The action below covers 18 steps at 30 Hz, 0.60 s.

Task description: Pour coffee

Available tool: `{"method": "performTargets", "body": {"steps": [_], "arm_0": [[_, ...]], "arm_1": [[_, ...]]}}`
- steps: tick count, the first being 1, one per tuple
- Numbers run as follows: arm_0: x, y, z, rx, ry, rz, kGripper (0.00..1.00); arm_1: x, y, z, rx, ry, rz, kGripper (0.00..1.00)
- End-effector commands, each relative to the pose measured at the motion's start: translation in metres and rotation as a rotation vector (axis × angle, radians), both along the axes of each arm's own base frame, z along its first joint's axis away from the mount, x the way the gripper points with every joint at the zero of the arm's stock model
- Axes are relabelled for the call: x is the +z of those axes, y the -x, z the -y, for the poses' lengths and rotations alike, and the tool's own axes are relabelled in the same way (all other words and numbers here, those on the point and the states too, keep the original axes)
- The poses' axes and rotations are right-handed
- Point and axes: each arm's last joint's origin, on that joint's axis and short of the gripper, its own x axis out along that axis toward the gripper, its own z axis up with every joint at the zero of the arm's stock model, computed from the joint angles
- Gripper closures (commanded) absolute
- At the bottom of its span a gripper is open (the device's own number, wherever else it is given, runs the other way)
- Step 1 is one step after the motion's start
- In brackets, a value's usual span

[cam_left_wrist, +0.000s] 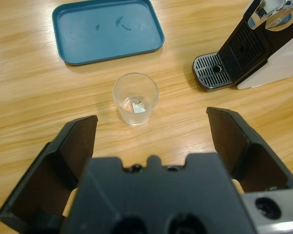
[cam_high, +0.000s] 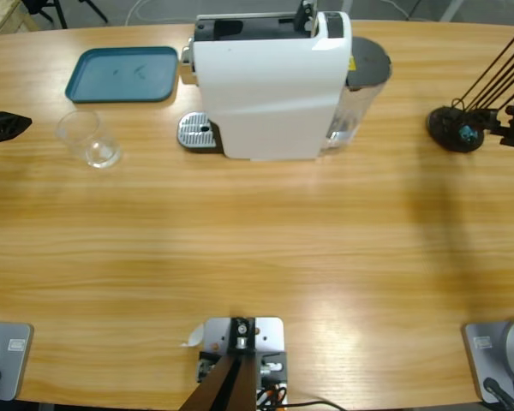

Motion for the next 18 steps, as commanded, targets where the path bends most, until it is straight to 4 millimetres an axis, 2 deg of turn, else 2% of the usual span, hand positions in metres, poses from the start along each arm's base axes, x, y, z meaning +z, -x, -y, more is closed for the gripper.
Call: {"method": "performTargets", "body": {"steps": [1, 3, 9, 13, 15, 16, 18], "arm_0": [[-0.0116, 0.0023, -0.0012, -0.014, -0.019, -0.025, 0.036], [-0.0116, 0.0023, -0.0012, -0.014, -0.019, -0.025, 0.036], [-0.0116, 0.0023, -0.0012, -0.014, -0.019, -0.025, 0.036], [-0.0118, 0.0021, -0.0010, -0.014, -0.020, -0.027, 0.036], [-0.0120, 0.0018, -0.0009, -0.014, -0.021, -0.028, 0.036], [-0.0120, 0.0018, -0.0009, -0.014, -0.021, -0.028, 0.036], [-0.0120, 0.0018, -0.0009, -0.014, -0.021, -0.028, 0.036]], "arm_1": [[-0.0193, 0.0005, 0.0001, -0.028, 0.013, -0.052, 0.249], [-0.0210, -0.0001, 0.0003, -0.036, 0.014, -0.059, 0.279], [-0.0255, -0.0026, 0.0002, -0.046, 0.015, -0.067, 0.280], [-0.0276, -0.0056, -0.0004, -0.046, 0.014, -0.064, 0.390], [-0.0269, -0.0066, -0.0002, -0.048, 0.014, -0.058, 0.398], [-0.0268, -0.0068, 0.0001, -0.050, 0.014, -0.057, 0.428], [-0.0258, -0.0062, 0.0008, -0.055, 0.016, -0.051, 0.715]]}}
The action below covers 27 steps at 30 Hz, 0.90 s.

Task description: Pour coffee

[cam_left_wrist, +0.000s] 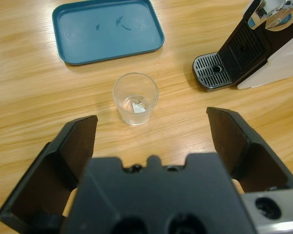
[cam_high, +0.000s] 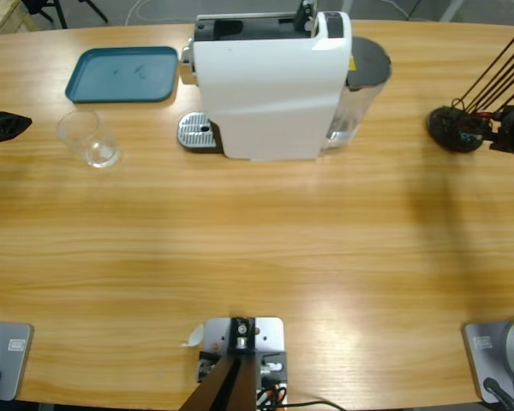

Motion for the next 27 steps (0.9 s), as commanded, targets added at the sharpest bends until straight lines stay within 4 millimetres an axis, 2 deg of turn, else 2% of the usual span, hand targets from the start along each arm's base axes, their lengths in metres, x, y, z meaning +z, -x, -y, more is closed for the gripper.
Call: {"method": "performTargets", "body": {"steps": [1, 2, 3, 22, 25, 27], "arm_0": [[-0.012, 0.002, -0.001, -0.014, -0.021, -0.028, 0.036], [-0.012, 0.002, -0.001, -0.014, -0.021, -0.028, 0.036], [-0.012, 0.002, -0.001, -0.013, -0.021, -0.028, 0.036], [-0.012, 0.002, -0.001, -0.014, -0.021, -0.028, 0.041], [-0.012, 0.001, 0.000, -0.014, -0.021, -0.029, 0.041], [-0.012, 0.001, 0.000, -0.014, -0.021, -0.028, 0.041]], "arm_1": [[-0.009, 0.002, 0.001, -0.026, 0.015, -0.019, 0.859], [-0.008, 0.003, 0.001, -0.024, 0.016, -0.017, 0.978], [-0.008, 0.003, 0.001, -0.023, 0.017, -0.016, 1.000], [-0.012, 0.004, 0.001, -0.007, 0.012, -0.033, 1.000], [0.004, 0.012, 0.002, 0.013, 0.022, 0.006, 1.000], [0.028, 0.023, 0.004, 0.026, 0.033, 0.030, 1.000]]}}
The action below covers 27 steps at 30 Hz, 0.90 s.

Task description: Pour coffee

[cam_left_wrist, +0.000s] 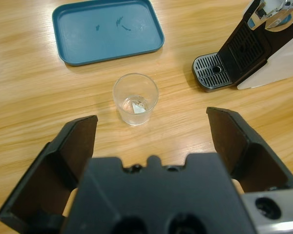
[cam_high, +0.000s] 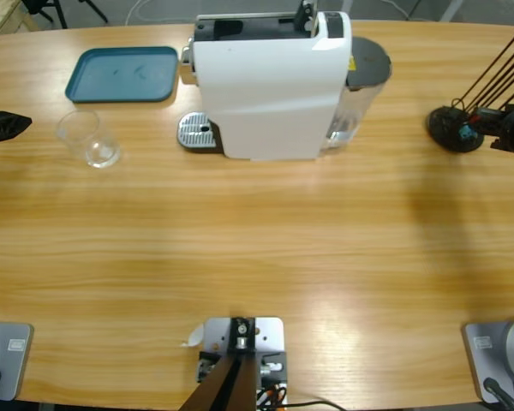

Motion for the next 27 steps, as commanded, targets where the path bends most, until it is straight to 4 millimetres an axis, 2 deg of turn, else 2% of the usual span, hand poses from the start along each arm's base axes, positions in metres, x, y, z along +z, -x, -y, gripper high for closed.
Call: {"method": "performTargets", "body": {"steps": [1, 7, 9, 12, 14, 15, 16, 17, 18, 22, 27], "arm_0": [[-0.012, 0.001, -0.001, -0.013, -0.022, -0.029, 0.041], [-0.012, 0.004, -0.002, -0.014, -0.017, -0.021, 0.046], [-0.012, 0.005, -0.003, -0.014, -0.015, -0.018, 0.047], [-0.012, 0.006, -0.004, -0.014, -0.013, -0.015, 0.050], [-0.012, 0.006, -0.004, -0.014, -0.013, -0.016, 0.050], [-0.012, 0.006, -0.004, -0.014, -0.013, -0.016, 0.046], [-0.012, 0.007, -0.004, -0.014, -0.012, -0.014, 0.042], [-0.012, 0.007, -0.004, -0.014, -0.012, -0.013, 0.037], [-0.012, 0.006, -0.004, -0.014, -0.012, -0.013, 0.036], [-0.013, 0.006, -0.003, -0.015, -0.011, -0.014, 0.032], [-0.013, 0.005, -0.002, -0.021, -0.009, -0.019, 0.032]], "arm_1": [[0.045, 0.023, 0.003, 0.038, 0.025, 0.042, 1.000], [0.130, 0.030, 0.005, 0.050, 0.028, 0.165, 1.000], [0.145, 0.031, 0.005, 0.052, 0.027, 0.181, 1.000], [0.150, 0.040, 0.005, 0.057, 0.019, 0.203, 1.000], [0.137, 0.048, 0.005, 0.066, 0.007, 0.174, 1.000], [0.124, 0.055, 0.005, 0.077, -0.005, 0.153, 0.768], [0.113, 0.060, 0.005, 0.078, -0.013, 0.136, 0.476], [0.102, 0.065, 0.005, 0.077, -0.020, 0.124, 0.318], [0.090, 0.070, 0.005, 0.080, -0.029, 0.115, 0.235], [0.055, 0.075, 0.002, 0.084, -0.068, 0.081, 0.195], [0.037, 0.049, -0.004, 0.080, -0.065, 0.039, 0.119]]}}
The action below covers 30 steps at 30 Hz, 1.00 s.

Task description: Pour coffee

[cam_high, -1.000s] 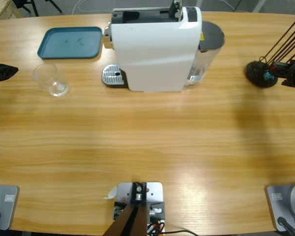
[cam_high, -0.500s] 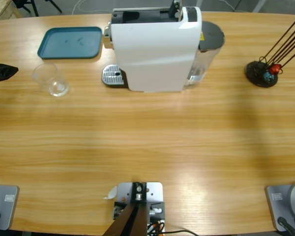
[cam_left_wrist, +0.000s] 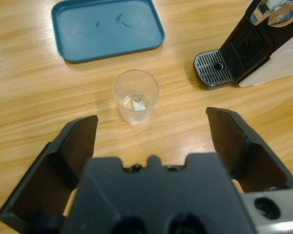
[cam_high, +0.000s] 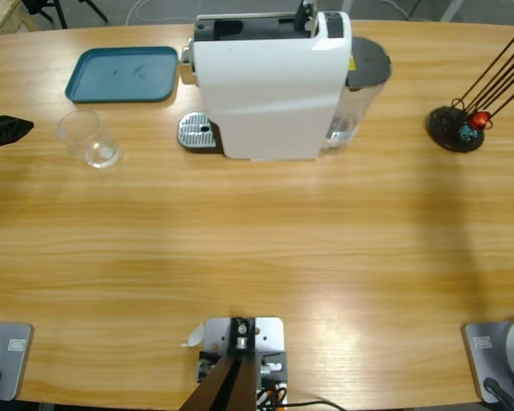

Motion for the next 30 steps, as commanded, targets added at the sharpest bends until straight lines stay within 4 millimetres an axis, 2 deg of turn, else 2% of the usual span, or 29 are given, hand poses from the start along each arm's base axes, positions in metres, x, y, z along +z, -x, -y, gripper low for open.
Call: {"method": "performTargets", "body": {"steps": [1, 8, 13, 15, 17, 30], "arm_0": [[-0.009, 0.003, -0.001, -0.021, -0.005, -0.012, 0.032], [-0.009, 0.002, 0.000, -0.021, -0.007, -0.016, 0.009], [-0.010, 0.002, 0.000, -0.021, -0.008, -0.017, 0.009], [-0.010, 0.002, 0.000, -0.021, -0.008, -0.017, 0.009], [-0.010, 0.002, 0.000, -0.021, -0.008, -0.017, 0.009], [-0.010, 0.002, 0.000, -0.021, -0.008, -0.018, 0.013]], "arm_1": [[-0.036, -0.024, -0.009, 0.014, -0.015, -0.068, 0.109], [-0.060, -0.050, -0.014, -0.007, -0.008, -0.128, 0.108], [-0.069, -0.052, -0.011, -0.038, 0.006, -0.149, 0.312], [-0.070, -0.052, -0.009, -0.051, 0.008, -0.152, 0.331], [-0.070, -0.052, -0.008, -0.057, 0.011, -0.148, 0.400], [-0.070, -0.060, -0.007, -0.074, 0.014, -0.127, 0.406]]}}
